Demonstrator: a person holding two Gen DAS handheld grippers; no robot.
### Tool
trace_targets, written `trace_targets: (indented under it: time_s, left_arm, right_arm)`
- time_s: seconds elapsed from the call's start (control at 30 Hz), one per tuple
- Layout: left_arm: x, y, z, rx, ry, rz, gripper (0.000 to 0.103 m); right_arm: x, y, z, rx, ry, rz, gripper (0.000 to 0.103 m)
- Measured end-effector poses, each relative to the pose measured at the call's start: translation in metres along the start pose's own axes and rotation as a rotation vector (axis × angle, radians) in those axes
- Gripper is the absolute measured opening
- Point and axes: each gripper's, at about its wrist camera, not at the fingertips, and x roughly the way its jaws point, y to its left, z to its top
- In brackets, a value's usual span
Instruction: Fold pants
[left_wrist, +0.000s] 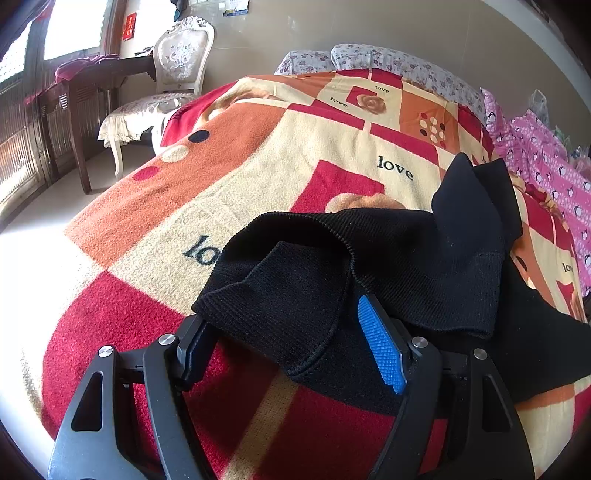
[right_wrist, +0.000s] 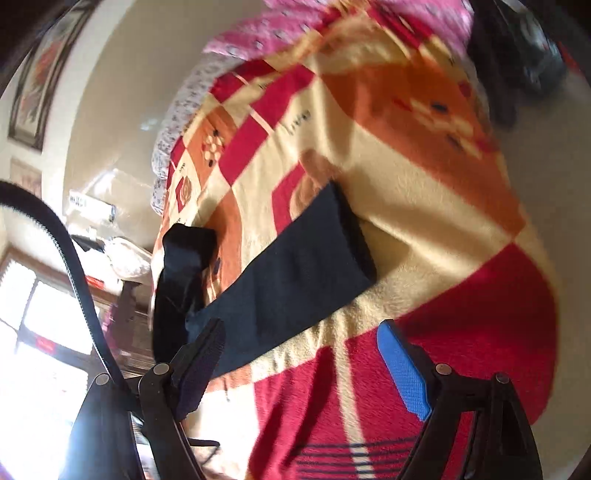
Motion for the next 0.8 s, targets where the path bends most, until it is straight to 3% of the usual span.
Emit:
trace_targets:
  time_s: [0.07,0.23,0.37,0.43,0.63,0.8]
  left_arm:
    - [0.0,0.0,0.0,-0.004,-0.001,-0.006,0.074]
    - [0.0,0.001,0.0,-0.008,-0.001,-0.011,0.074]
    - [-0.002,0.004,0.0,-0.019,-0.006,-0.031,0.074]
    - [-0.004,0.009,0.0,-0.041,-0.013,-0.066,0.074]
    - [-0.009,0.039,0.001,-0.176,-0.04,-0.245,0.074]
    - [-0.011,0.049,0.007,-0.237,-0.023,-0.328,0.074]
  right_arm:
    - [0.012,-0.009,0.009,0.074,0.026,0.01,0.082]
    - [0.014,-0.016,0.025,0.158,-0.06,0.022,0.077]
    - [0.016,-0.012,0.026,0.142,-0.096,0.037,0.077]
    - [0.021,-0.011,0.025,0.117,-0.083,0.061,0.066]
    - [0.024,-0.02,0.02,0.087,-0.109,0.006,0.037]
    - [0.022,-0.025,0.011,0.024,-0.147,-0.008,0.022]
